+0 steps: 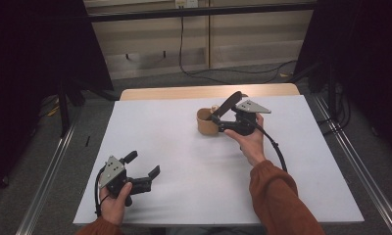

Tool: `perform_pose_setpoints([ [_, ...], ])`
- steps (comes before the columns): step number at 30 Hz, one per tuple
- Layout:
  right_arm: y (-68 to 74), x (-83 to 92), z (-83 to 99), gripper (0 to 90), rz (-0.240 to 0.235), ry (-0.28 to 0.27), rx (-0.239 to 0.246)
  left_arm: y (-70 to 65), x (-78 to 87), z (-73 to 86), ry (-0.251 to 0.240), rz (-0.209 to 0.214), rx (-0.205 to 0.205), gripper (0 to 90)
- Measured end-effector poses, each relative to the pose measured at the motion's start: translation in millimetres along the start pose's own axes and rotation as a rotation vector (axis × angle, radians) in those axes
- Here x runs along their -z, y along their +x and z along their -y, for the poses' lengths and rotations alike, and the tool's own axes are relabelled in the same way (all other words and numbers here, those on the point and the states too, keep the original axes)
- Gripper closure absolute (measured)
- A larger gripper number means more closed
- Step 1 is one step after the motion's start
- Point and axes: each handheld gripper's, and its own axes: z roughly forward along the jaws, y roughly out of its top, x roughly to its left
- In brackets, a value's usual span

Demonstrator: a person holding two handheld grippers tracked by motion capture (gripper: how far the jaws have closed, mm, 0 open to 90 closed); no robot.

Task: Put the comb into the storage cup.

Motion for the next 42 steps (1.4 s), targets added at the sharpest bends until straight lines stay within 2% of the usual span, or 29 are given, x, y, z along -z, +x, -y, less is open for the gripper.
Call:
perform_pose_setpoints([
  [3, -0.8, 3.3, 0.3, 6.2, 0.000, -0.009, -0.003, -0.1, 0.4, -0.4, -0.002, 0.001, -0.006, 2.1],
  [15, -5.1, 16.3, 2.7, 1.0, 0.010, -0.027, -0.022, 1.2, 0.8, 0.0, -0.004, -0.006, 0.012, 2.2],
  [21, -6.5, 22.3, 4.9, 1.1, 0.027, -0.027, -0.017, 0.9, 0.6, -0.2, -0.003, -0.019, 0.004, 2.2],
  [29, -8.7, 35.1, 4.1, 1.1, 0.037, -0.037, 0.002, 1.4, 1.1, 0.0, -0.010, -0.021, 0.021, 2.2],
  [42, -8.4, 48.4, 5.7, 1.1, 0.030, -0.052, 0.021, 3.6, -0.3, 0.9, -0.009, -0.041, 0.025, 2.2],
])
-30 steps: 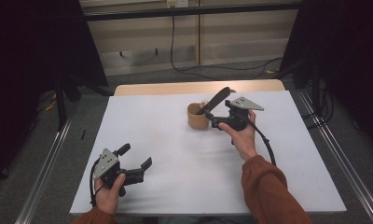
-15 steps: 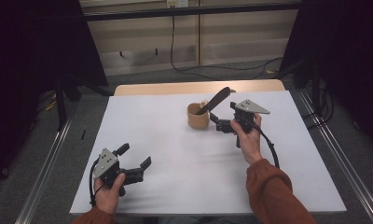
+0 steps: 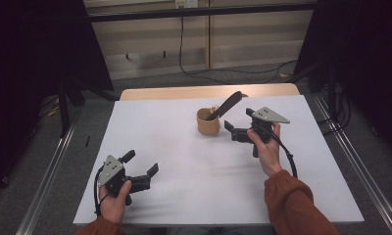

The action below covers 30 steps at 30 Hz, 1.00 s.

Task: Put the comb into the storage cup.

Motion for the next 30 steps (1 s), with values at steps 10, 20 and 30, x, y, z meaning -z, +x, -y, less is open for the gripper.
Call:
perform_pose_setpoints([
  [10, -0.7, 12.3, 5.8, 1.3, 0.022, 0.004, 0.034, -0.7, 1.9, -0.9, -0.012, -0.006, -0.001, 2.2],
  [20, 1.7, 29.2, 8.2, 1.3, 0.043, -0.022, 0.039, -0.8, 5.7, -2.9, -0.038, 0.002, 0.028, 2.1],
  [30, 1.2, 49.6, 12.9, 1.3, 0.086, -0.039, 0.060, -3.3, 8.1, -2.3, -0.037, -0.006, 0.013, 2.2],
])
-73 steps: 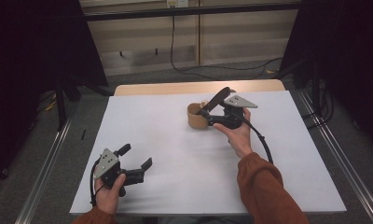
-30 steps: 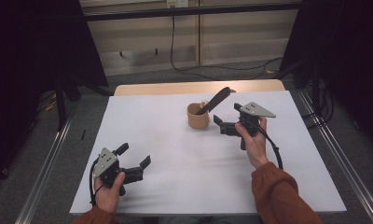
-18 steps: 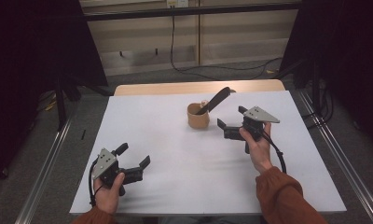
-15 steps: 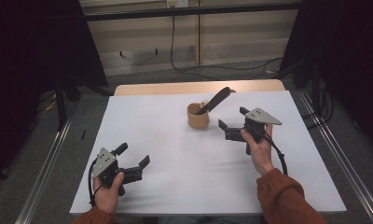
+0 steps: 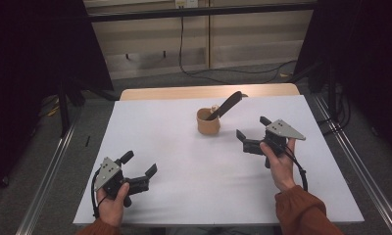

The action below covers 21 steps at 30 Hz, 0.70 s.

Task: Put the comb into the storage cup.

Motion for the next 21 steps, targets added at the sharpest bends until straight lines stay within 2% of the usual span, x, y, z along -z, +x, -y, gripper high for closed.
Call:
perform_pose_setpoints([
  [7, -3.1, 12.7, 2.1, 1.0, 0.023, -0.014, 0.000, -0.8, 1.2, 0.2, 0.004, -0.027, 0.008, 2.2],
  [12, -3.1, 22.5, 3.0, 1.0, 0.027, -0.026, 0.008, -1.3, 0.9, 0.4, 0.003, -0.025, 0.010, 2.2],
  [21, -5.1, 40.1, 7.0, 1.2, 0.038, -0.038, -0.013, -0.8, 3.4, 0.4, 0.004, -0.039, 0.010, 2.2],
])
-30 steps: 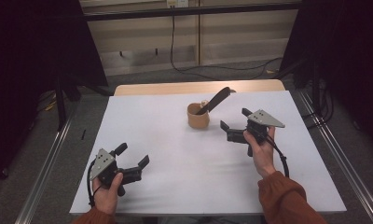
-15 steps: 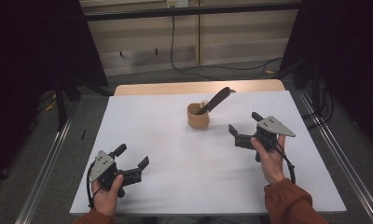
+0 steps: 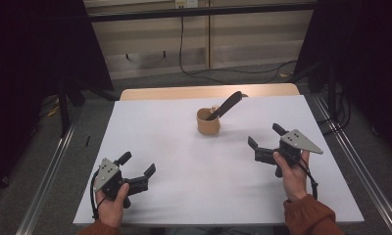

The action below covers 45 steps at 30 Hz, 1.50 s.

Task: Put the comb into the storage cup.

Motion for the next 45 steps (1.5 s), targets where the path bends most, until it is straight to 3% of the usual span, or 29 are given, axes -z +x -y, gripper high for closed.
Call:
perform_pose_setpoints([
  [22, -5.7, 40.4, 10.4, 0.1, 0.023, -0.025, 0.012, -3.4, 1.5, 0.4, -0.004, 0.005, 0.019, 2.2],
  [31, -5.4, 58.0, 13.7, 0.1, 0.039, -0.017, 0.028, -3.8, 3.5, 0.3, -0.015, -0.018, 0.029, 2.2],
  [40, -7.5, 76.6, 18.1, 0.1, 0.066, -0.009, 0.014, -2.8, 5.7, 0.6, -0.011, -0.021, 0.041, 2.2],
  [45, -10.0, 84.7, 18.5, 0.0, 0.067, -0.003, 0.019, -3.7, 6.6, 0.7, -0.006, -0.026, 0.023, 2.2],
])
